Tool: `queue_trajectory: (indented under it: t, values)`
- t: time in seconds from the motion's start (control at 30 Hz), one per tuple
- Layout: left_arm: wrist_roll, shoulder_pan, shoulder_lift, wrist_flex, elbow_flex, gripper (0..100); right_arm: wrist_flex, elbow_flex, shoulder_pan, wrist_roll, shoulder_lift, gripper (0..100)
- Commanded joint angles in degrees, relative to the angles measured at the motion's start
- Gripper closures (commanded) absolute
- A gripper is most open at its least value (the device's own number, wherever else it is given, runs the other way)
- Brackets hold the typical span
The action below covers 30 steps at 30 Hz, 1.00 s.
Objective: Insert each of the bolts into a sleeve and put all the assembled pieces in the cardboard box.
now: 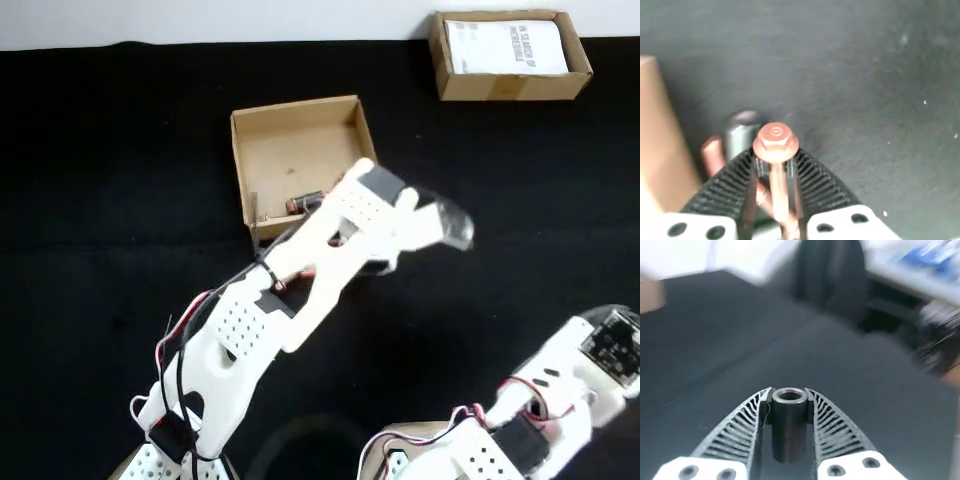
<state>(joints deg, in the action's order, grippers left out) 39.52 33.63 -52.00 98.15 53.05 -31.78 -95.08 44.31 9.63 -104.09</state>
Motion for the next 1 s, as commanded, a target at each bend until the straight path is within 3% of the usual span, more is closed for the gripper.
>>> queue_trajectory:
  t: [0.0,0.13,0.3,0.5,0.63,0.77,0.87,0.97]
  values:
    - [-12.0,2.1,5.1,2.8,9.0,99,-10.1,-0.7,-10.1,-6.2,-0.8,99.1]
    - [-23.7,2.0,11.5,2.8,13.3,99,-16.9,4.4,-23.1,-10.5,-0.8,99.1]
    - [-38.1,2.0,20.8,2.7,17.4,99,-18.8,6.5,-38.1,-10.5,-0.7,99.1]
    - [-41.1,-2.6,35.2,3.2,16.3,99,-18.7,6.1,-48.3,-10.4,-0.6,99.1]
    - [-41.1,-6.7,50.9,3.3,-0.6,99,-18.3,6.0,-51.5,-10.4,-0.6,99.1]
    - [-41.3,-6.0,68.4,2.2,-23.0,99,-18.3,6.0,-53.0,-10.3,-0.6,99.1]
    - [-41.5,-5.4,77.5,-4.3,-37.3,99,-18.3,5.8,-54.9,-10.3,-0.6,99.1]
    - [-41.5,-5.0,83.4,-17.1,-52.4,99,-15.6,2.9,-58.6,-10.3,-0.6,99.1]
